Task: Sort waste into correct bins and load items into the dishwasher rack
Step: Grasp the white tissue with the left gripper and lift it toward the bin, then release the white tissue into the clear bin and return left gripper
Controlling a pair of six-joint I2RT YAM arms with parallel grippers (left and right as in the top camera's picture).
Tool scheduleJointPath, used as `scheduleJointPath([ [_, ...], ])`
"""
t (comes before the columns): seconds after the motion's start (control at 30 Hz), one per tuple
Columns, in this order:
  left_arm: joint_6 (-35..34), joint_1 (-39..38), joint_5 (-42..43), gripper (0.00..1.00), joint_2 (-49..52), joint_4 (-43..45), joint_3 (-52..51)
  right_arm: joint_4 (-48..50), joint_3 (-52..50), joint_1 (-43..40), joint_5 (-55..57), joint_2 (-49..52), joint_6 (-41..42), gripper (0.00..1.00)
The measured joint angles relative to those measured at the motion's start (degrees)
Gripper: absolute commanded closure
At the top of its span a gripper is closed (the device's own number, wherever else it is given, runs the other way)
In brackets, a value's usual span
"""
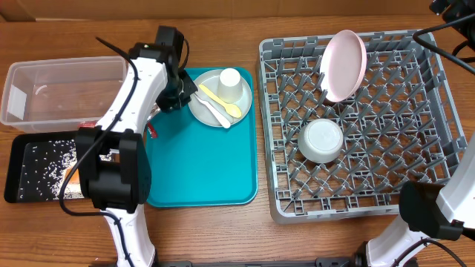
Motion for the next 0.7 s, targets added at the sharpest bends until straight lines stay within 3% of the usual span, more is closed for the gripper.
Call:
scheduleJointPath([
  [0.47,0.4,4.2,-0.5,0.96,-17.2,1.5,8.4,0.0,0.0,0.0,0.0,0.0,0.0,0.00],
  [0.7,0.2,10.2,-6.1,0.96,-18.5,0.2,8.5,0.0,0.0,0.0,0.0,0.0,0.0,0.00],
])
